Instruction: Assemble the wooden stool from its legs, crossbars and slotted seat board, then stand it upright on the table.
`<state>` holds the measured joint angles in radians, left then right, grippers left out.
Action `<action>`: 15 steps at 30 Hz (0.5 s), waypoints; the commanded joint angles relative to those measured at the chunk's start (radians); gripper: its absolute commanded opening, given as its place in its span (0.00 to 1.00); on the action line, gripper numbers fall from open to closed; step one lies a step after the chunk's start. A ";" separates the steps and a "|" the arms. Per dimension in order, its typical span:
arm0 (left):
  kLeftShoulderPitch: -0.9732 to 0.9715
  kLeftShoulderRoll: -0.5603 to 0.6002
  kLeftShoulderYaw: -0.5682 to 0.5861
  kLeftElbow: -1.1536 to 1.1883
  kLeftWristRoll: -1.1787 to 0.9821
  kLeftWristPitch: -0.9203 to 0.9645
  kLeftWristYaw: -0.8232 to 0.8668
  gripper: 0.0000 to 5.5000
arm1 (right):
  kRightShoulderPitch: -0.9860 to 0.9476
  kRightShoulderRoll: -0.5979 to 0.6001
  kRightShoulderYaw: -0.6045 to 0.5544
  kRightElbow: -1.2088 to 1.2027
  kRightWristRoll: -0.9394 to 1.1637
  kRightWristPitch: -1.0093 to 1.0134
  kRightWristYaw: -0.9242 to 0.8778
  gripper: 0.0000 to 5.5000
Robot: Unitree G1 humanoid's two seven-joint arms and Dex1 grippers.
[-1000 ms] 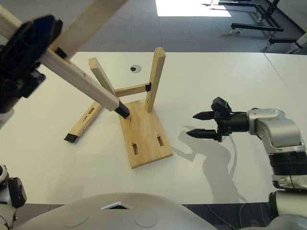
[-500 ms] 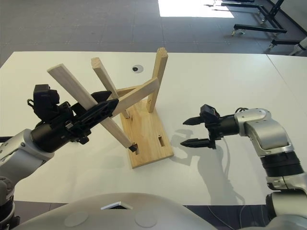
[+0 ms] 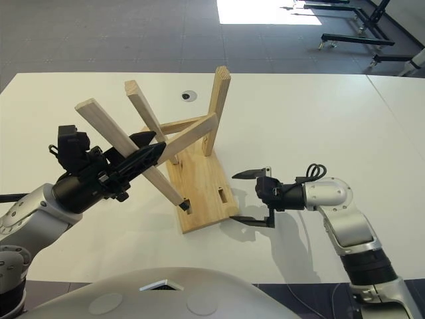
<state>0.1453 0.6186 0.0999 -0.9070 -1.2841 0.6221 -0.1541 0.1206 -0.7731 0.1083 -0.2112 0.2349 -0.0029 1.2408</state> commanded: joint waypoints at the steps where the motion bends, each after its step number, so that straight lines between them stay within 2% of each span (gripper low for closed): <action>1: -0.021 0.022 0.010 0.011 -0.004 -0.002 -0.014 0.37 | 0.013 0.001 0.042 -0.004 -0.067 -0.102 -0.018 0.98; 10: -0.058 0.051 0.022 0.041 -0.020 0.009 -0.030 0.37 | -0.012 0.160 0.199 0.041 -0.316 -0.360 -0.252 0.98; 15: -0.067 0.055 0.014 0.048 -0.018 0.013 -0.037 0.37 | -0.032 0.194 0.234 0.089 -0.361 -0.358 -0.319 0.98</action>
<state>0.0941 0.6583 0.1150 -0.8582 -1.2947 0.6260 -0.1879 0.1214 -0.5916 0.3350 -0.1420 -0.1168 -0.3765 0.9391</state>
